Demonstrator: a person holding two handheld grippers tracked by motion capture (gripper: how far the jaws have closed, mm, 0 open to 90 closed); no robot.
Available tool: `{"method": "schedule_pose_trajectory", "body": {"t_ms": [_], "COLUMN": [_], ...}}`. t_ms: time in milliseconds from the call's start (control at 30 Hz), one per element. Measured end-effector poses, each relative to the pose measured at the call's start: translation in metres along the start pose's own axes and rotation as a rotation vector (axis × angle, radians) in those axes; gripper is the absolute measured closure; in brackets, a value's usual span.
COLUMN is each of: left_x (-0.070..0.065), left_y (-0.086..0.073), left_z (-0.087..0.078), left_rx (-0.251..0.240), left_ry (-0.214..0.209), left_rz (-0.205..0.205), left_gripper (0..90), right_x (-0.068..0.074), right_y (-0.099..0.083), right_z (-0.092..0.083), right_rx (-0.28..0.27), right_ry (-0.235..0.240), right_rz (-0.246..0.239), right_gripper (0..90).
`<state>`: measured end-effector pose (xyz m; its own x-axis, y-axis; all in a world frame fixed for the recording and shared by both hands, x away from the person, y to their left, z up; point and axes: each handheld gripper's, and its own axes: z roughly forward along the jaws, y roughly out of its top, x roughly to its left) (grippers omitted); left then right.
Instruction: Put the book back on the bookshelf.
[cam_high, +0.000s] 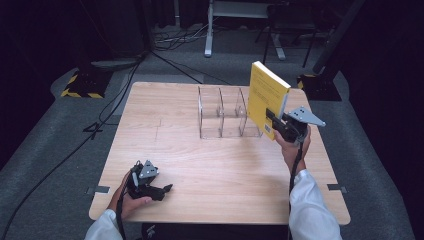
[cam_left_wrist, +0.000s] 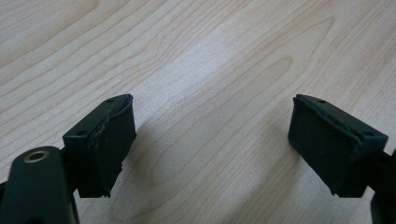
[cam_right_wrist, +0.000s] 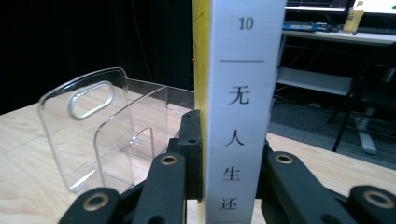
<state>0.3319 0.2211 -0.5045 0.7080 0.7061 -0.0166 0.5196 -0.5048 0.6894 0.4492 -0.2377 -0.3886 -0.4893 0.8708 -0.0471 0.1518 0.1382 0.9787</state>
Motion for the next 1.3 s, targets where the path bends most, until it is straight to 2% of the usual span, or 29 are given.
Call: {"method": "schedule_pose_trajectory", "body": {"t_ms": [300,567,833,967,1300], "left_x": [0.0,0.0,0.0,0.0,0.0], "left_y": [0.0,0.0,0.0,0.0,0.0], "left_z": [0.0,0.0,0.0,0.0,0.0], "left_rx": [0.0,0.001,-0.002,-0.002,-0.002], "left_ry": [0.0,0.0,0.001,0.001,0.002], "left_rz": [0.0,-0.001,-0.001,-0.004,-0.003], "left_gripper": [15.5,15.6,15.6,15.6,15.6], "right_x": [0.005,0.008,0.005,0.004,0.0], "right_y": [-0.003,-0.006,-0.01,-0.012,-0.019], "right_z": [0.024,0.044,0.057,0.064,0.076], "right_rx": [0.024,0.053,0.067,0.076,0.086], "right_ry": [-0.024,-0.057,-0.069,-0.082,-0.103], "right_rz": [0.012,-0.014,0.013,0.003,0.03], "right_gripper": [76.2,76.2,76.2,76.2,76.2]}}
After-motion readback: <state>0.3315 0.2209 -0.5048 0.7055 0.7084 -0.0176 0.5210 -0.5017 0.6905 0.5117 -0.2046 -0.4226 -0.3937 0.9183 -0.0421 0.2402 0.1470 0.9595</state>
